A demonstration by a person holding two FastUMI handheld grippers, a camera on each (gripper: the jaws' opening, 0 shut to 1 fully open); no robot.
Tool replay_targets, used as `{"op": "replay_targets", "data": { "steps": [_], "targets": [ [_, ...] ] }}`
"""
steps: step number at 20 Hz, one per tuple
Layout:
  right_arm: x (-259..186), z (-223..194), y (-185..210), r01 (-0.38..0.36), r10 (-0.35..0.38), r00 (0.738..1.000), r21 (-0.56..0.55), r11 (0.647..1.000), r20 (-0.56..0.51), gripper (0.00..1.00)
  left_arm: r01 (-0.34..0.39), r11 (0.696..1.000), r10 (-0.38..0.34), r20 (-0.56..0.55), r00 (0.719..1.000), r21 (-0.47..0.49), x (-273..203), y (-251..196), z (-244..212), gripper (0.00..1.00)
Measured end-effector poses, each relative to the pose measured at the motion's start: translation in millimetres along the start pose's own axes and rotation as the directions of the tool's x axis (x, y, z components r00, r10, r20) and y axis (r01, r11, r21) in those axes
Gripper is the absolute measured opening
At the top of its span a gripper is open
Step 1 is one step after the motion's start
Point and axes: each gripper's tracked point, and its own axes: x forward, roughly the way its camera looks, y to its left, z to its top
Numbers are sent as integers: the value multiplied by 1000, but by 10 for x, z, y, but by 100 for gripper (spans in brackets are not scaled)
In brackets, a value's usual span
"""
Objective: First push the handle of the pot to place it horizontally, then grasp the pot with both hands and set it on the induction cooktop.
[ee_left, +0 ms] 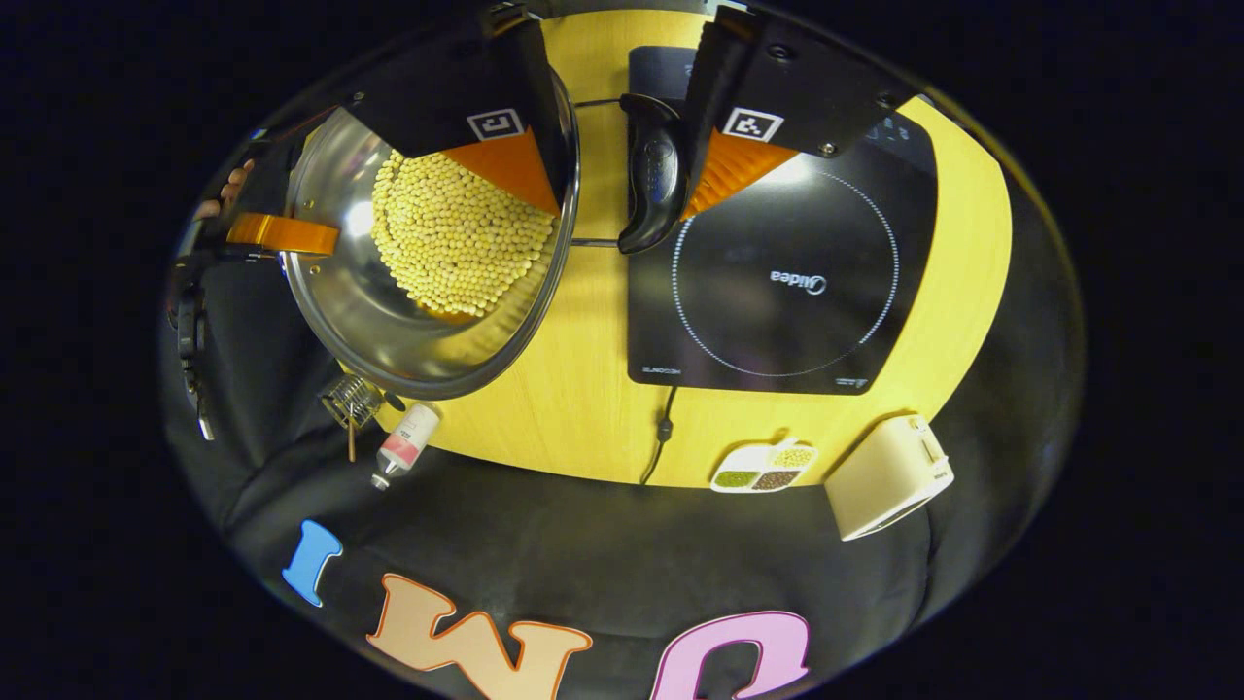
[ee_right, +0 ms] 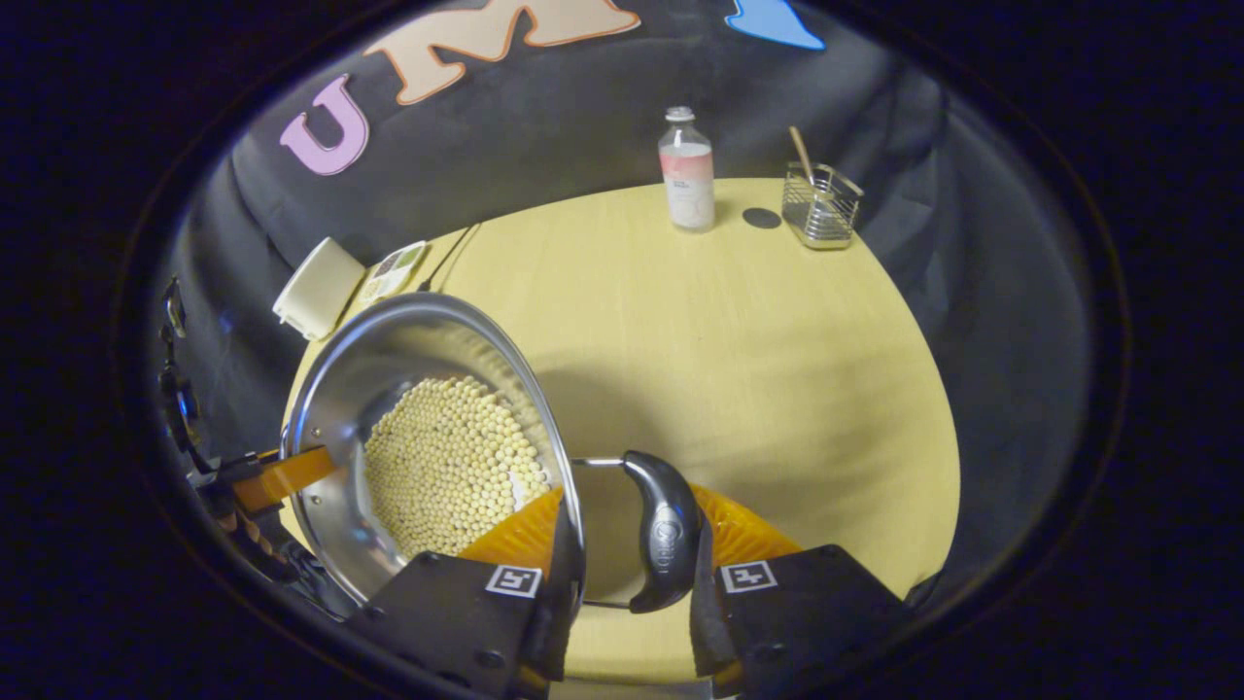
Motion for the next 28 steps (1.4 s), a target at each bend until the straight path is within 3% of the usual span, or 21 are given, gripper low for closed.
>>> {"op": "replay_targets", "data": {
  "steps": [2,3,4,5,7,8,21,22,23,28],
  "targets": [
    [-44,-13,144,-3,3,1000,3,1000,3,45,-2,1000,2,6,1000,-3,-57,117,15,60],
    [-60,-24,208,1,-1,1000,3,1000,4,52,2,1000,-2,5,1000,-1,-79,174,11,62],
    [-76,-18,281,5,-5,1000,1,1000,10,52,6,1000,-6,0,1000,-1,-113,236,16,60],
    [-77,-36,347,6,-6,1000,2,1000,19,45,12,1000,-12,7,1000,3,-133,302,48,60],
    [-75,-109,498,15,-15,1000,14,1000,23,45,22,1000,-22,7,1000,14,-161,476,71,60],
    [-81,-127,596,21,-21,1000,16,1000,22,52,29,999,-29,6,1000,22,-171,571,85,60],
    [82,-199,1808,74,-75,997,23,997,30,52,93,994,-93,0,996,61,-71,1725,324,59],
    [119,-190,1882,76,-77,997,17,997,22,52,92,994,-92,-2,996,56,-19,1796,334,59],
    [155,-176,1942,78,-78,997,11,997,19,45,92,994,-92,-2,996,52,17,1856,349,60],
    [284,-135,2124,92,-92,996,-3,996,-8,45,100,994,-100,-12,995,45,100,2106,362,59]
  ]
}}
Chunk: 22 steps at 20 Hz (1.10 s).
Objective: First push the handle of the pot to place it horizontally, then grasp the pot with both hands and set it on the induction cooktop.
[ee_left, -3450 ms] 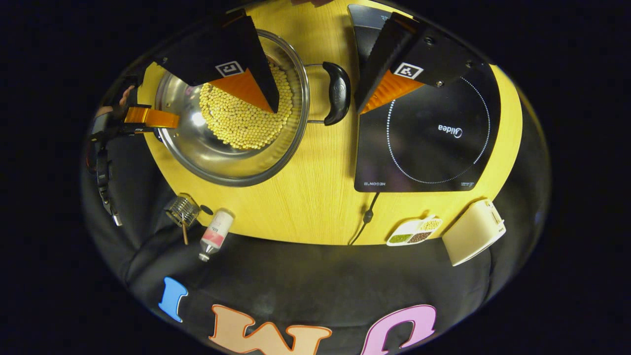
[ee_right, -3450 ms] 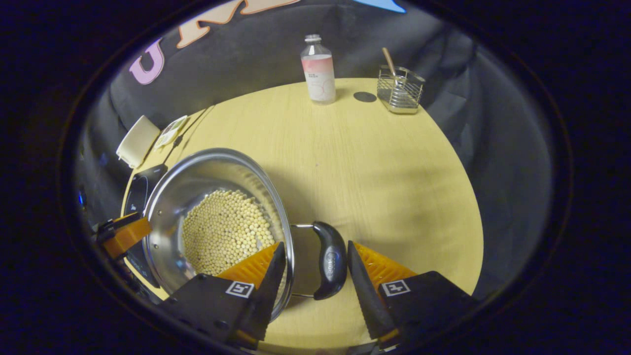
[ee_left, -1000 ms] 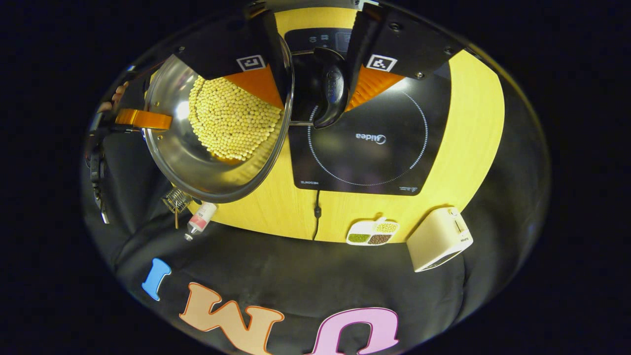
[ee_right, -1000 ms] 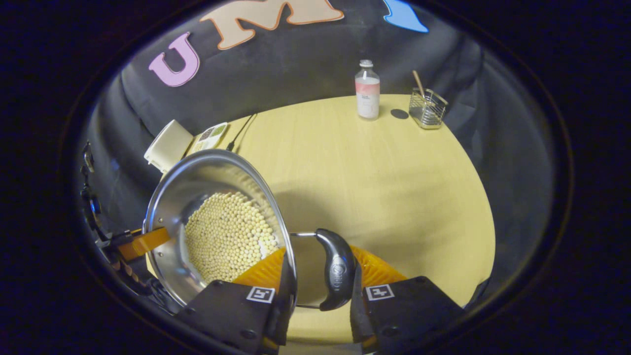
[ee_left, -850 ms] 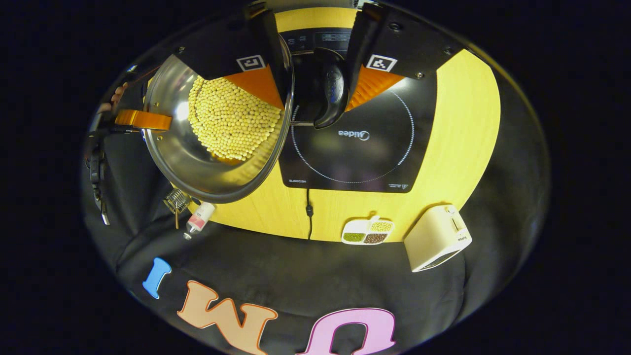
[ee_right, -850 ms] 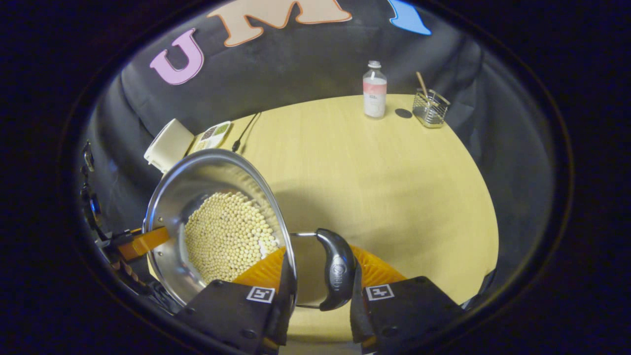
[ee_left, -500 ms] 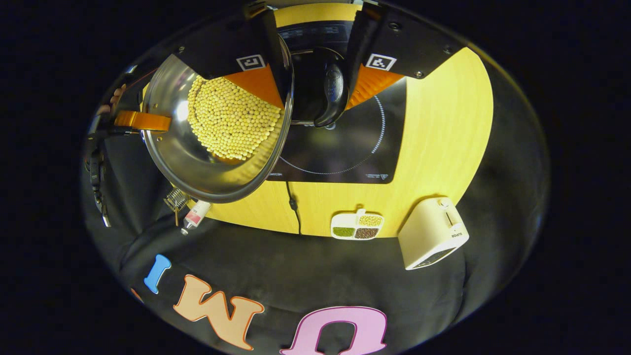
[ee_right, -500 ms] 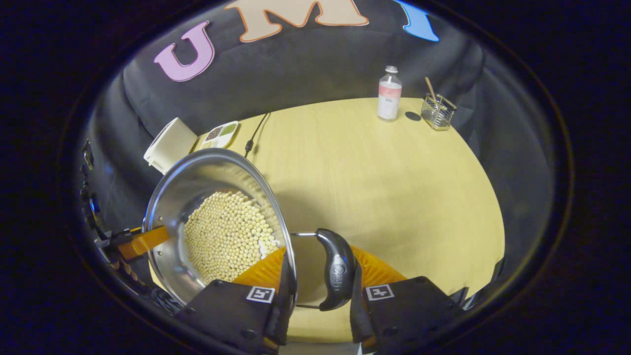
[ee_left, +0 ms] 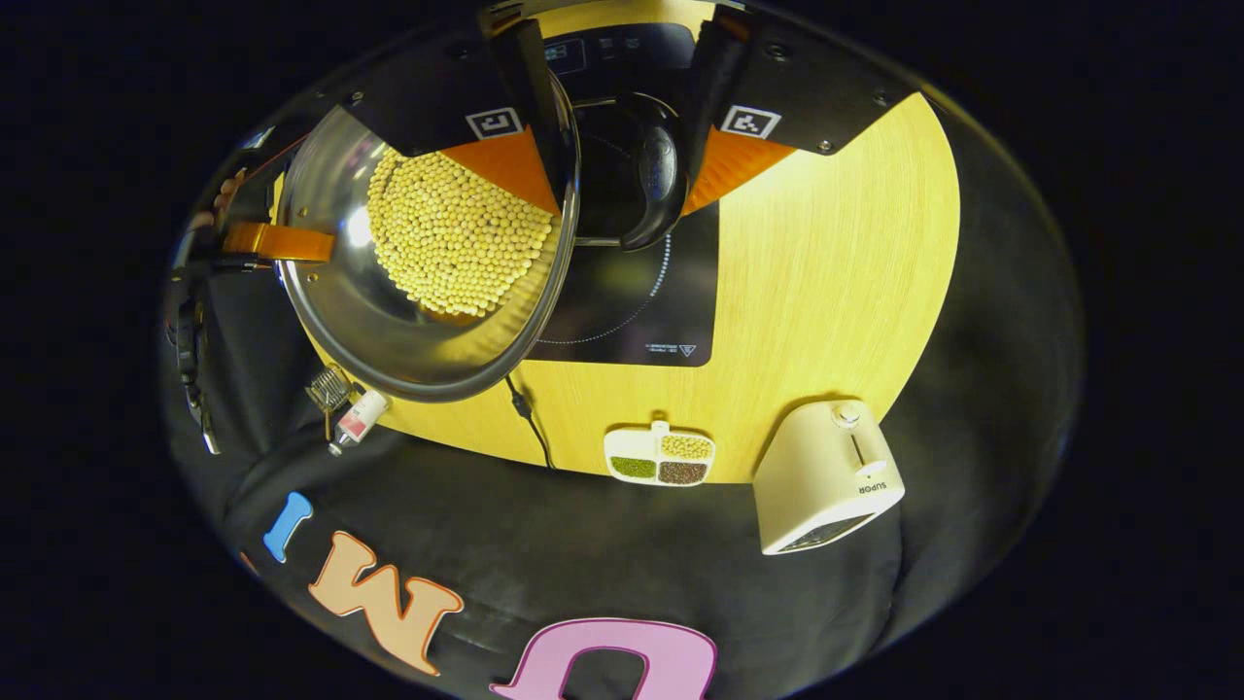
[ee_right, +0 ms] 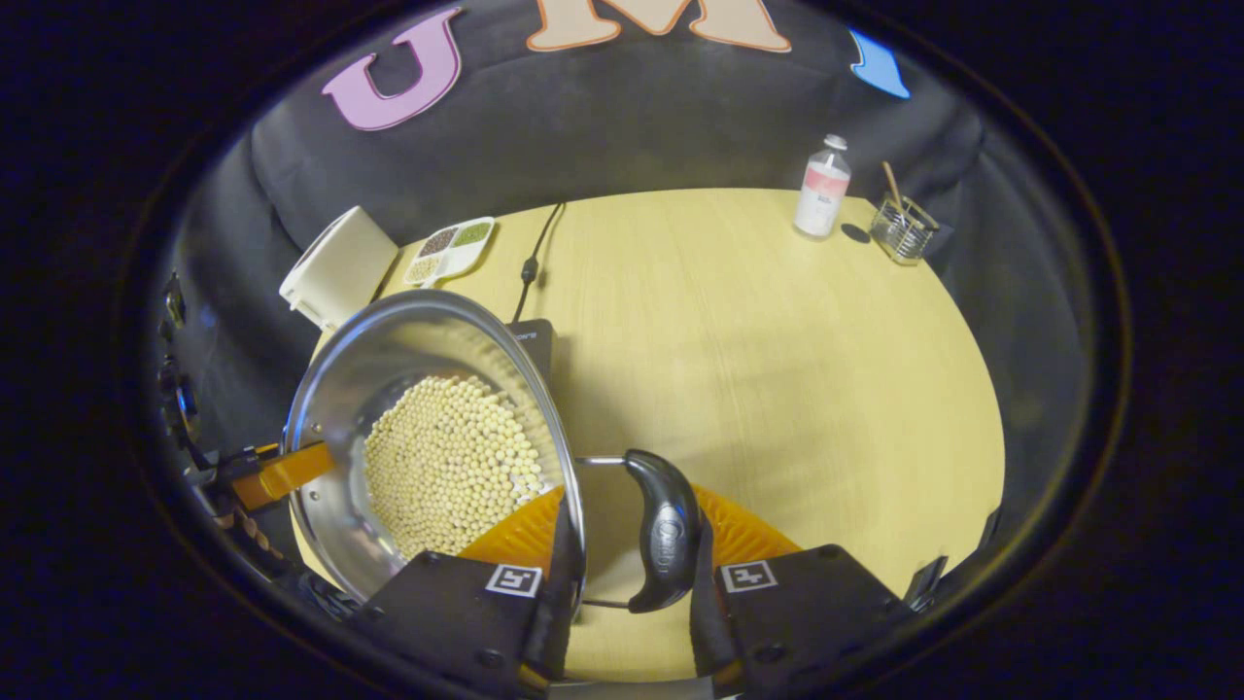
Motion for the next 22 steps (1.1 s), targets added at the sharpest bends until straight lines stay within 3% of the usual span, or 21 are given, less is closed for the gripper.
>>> {"op": "replay_targets", "data": {
  "steps": [6,10,18,19,21,22],
  "targets": [
    [193,-62,316,4,-2,998,20,1000,-55,45,-12,1000,12,-33,999,22,147,342,24,59],
    [277,7,412,-15,19,998,49,999,-65,45,-34,997,33,10,999,75,218,497,194,59],
    [372,57,541,-37,40,997,56,998,-69,45,-65,995,61,50,997,72,239,616,253,62],
    [384,46,542,-39,43,997,58,998,-60,51,-74,995,71,59,996,61,232,627,255,65],
    [339,132,562,-56,58,998,76,995,-17,54,-86,996,82,118,990,26,193,607,332,70],
    [317,157,559,-66,66,998,81,995,-8,66,-76,997,73,135,988,13,178,569,347,73]
  ]
}}
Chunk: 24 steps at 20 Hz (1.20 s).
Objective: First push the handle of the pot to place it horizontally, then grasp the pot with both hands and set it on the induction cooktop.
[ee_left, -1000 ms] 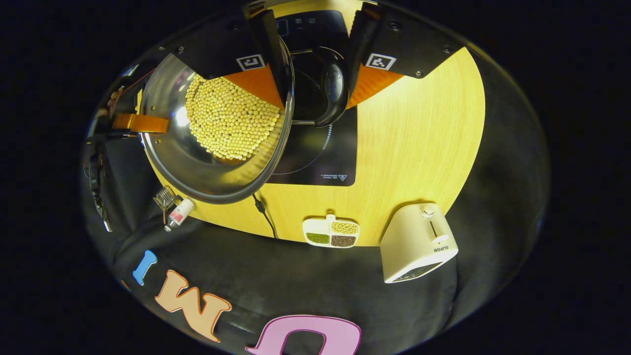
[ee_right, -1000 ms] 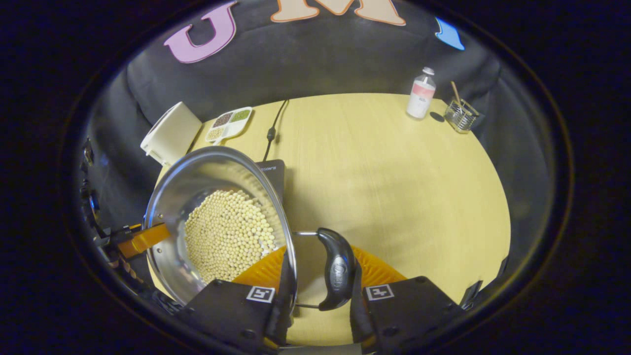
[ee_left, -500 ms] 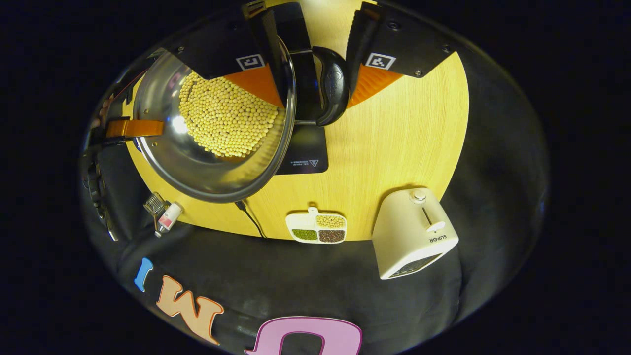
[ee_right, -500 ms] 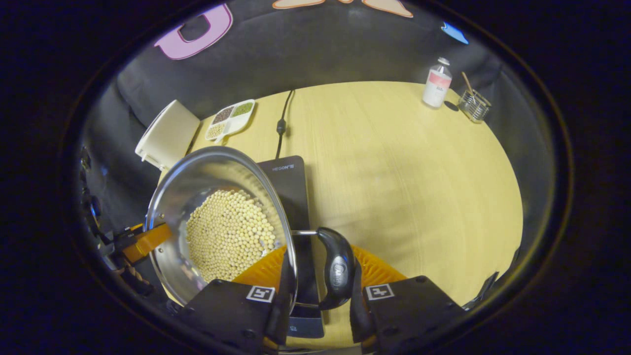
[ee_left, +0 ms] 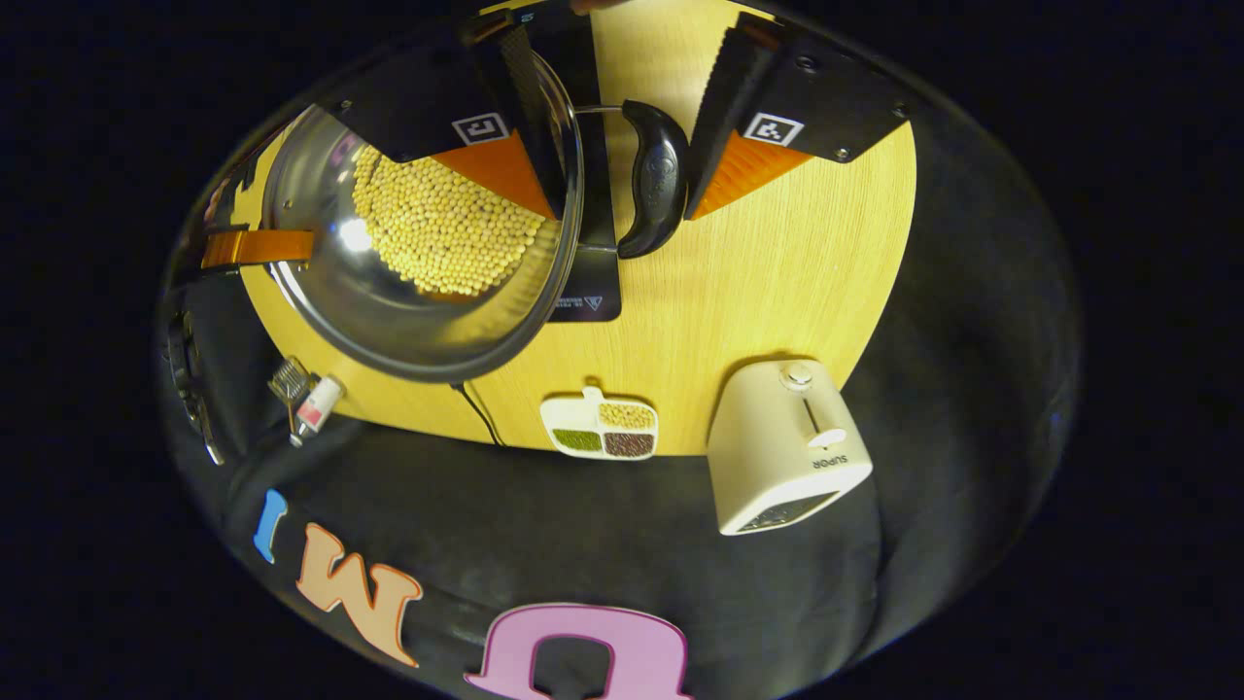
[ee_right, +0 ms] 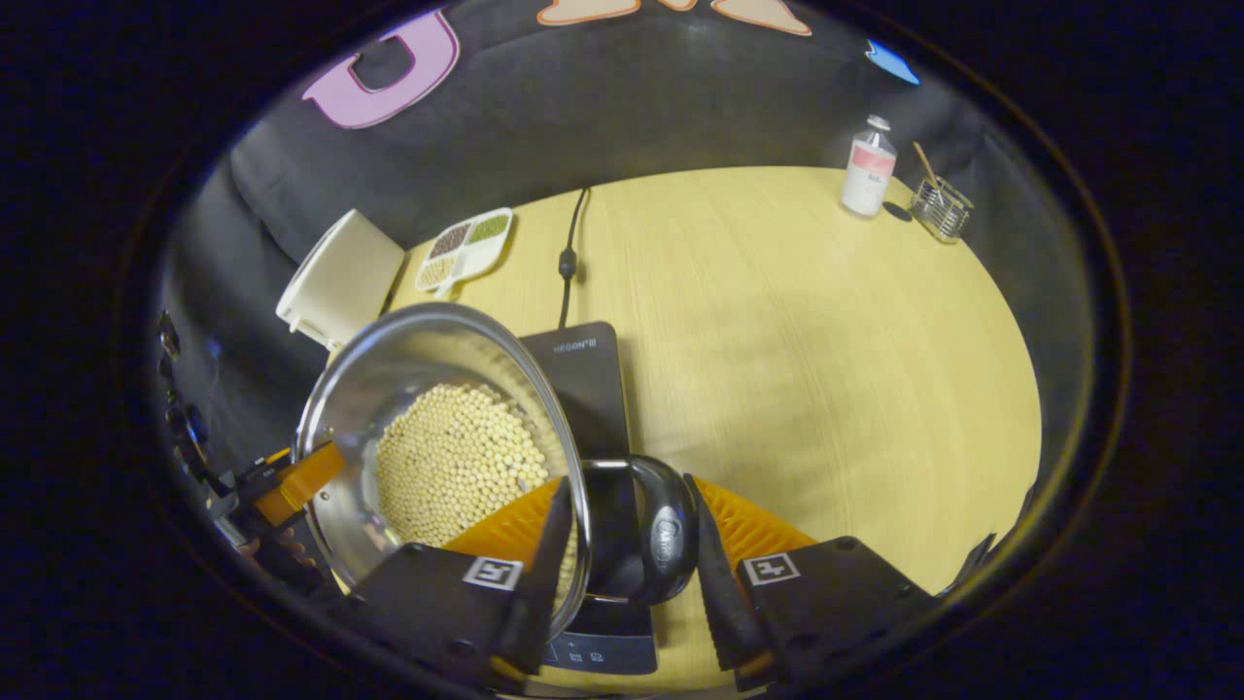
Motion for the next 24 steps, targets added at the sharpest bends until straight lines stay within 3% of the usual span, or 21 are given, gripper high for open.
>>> {"op": "replay_targets", "data": {
  "steps": [1,2,4,5,11,13,14,15,18,20,21,22,24],
  "targets": [
    [-6,-10,-12,0,0,1000,-1,1000,1,78,13,1000,-13,-1,1000,-10,-11,-42,-36,82],
    [-16,-10,-42,5,-5,1000,-1,1000,2,84,13,1000,-13,-3,1000,-8,-32,-54,-57,78],
    [-69,22,-72,0,0,1000,16,1000,26,87,-11,1000,11,27,1000,0,-86,-10,-7,84],
    [-101,55,-58,-14,13,999,29,999,49,97,-27,1000,27,61,998,-4,-119,10,57,86],
    [-442,249,-59,-100,92,981,35,994,169,93,-92,995,83,242,967,26,-501,-48,435,90],
    [-632,377,-110,-130,116,965,47,990,236,100,-101,994,85,304,949,36,-728,-188,592,87],
    [-729,424,-165,-141,124,958,51,989,259,93,-103,994,84,331,940,40,-842,-274,647,90],
    [-835,441,-240,-152,132,951,50,987,278,92,-104,994,82,352,932,43,-959,-391,681,86],
    [-1174,495,-548,-165,147,928,24,986,343,92,-92,996,80,405,911,9,-1291,-780,765,87],
    [-1433,473,-765,-181,171,906,-10,983,386,92,-68,997,76,420,904,-33,-1484,-1099,750,86],
    [-1590,449,-868,-184,181,894,-32,982,409,100,-57,997,76,429,900,-56,-1603,-1257,730,86],
    [-1745,422,-991,-186,192,881,-56,981,433,92,-41,996,72,439,895,-81,-1724,-1440,721,87],
    [-2066,354,-1214,-191,215,846,-98,977,488,92,-10,993,63,460,886,-116,-1974,-1778,673,86]
  ]
}}
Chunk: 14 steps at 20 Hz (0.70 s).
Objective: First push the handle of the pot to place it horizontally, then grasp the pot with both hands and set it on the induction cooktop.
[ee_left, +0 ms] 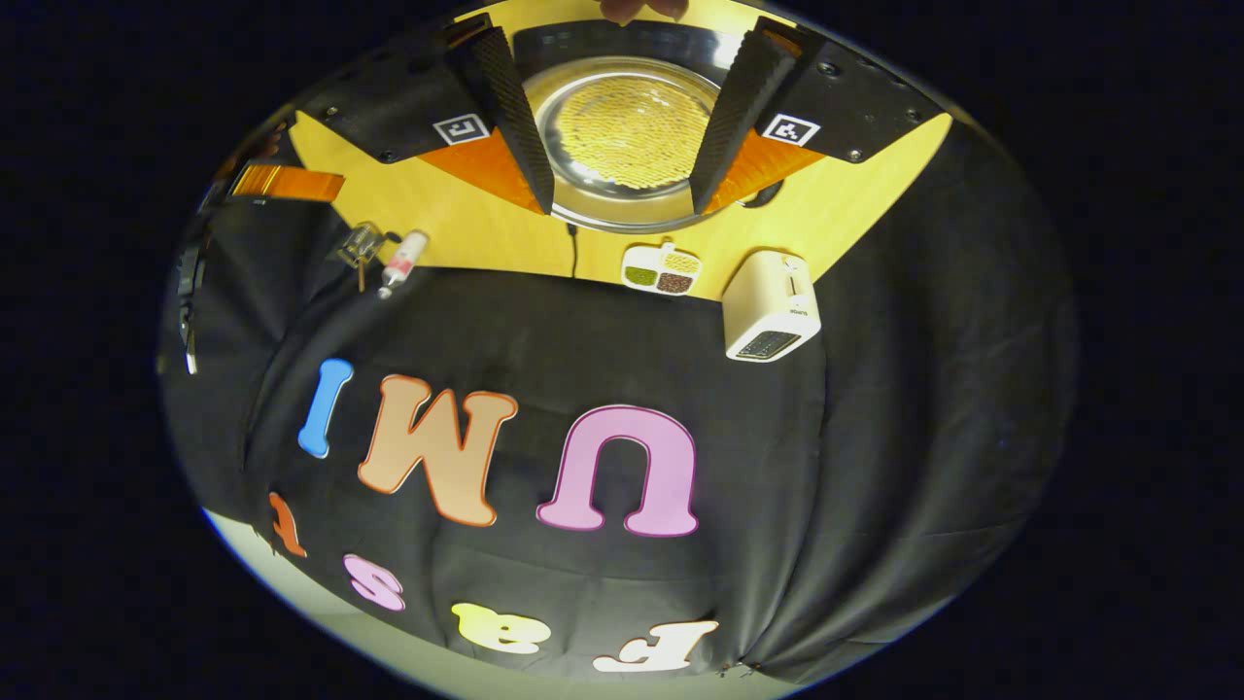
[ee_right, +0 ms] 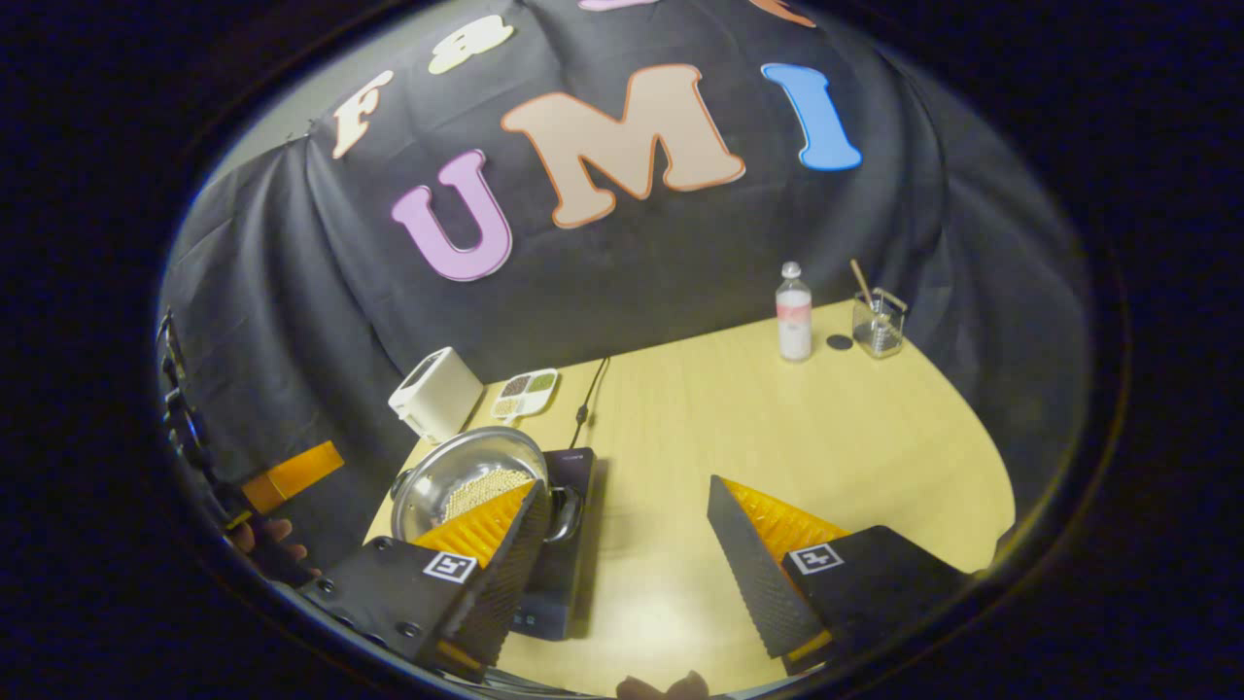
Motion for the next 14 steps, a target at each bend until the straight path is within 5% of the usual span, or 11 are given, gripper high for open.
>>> {"op": "replay_targets", "data": {
  "steps": [4,8,14],
  "targets": [
    [-638,52,-173,-47,51,993,-41,998,104,92,-5,1000,5,92,996,-6,-611,-496,193,87],
    [-1213,285,-278,-76,79,970,-20,997,229,92,-13,991,-14,200,980,134,-1153,-959,529,87],
    [-1940,663,-322,-38,59,904,-58,998,422,91,72,965,-157,335,929,251,-1659,-1703,923,83]
  ]
}}
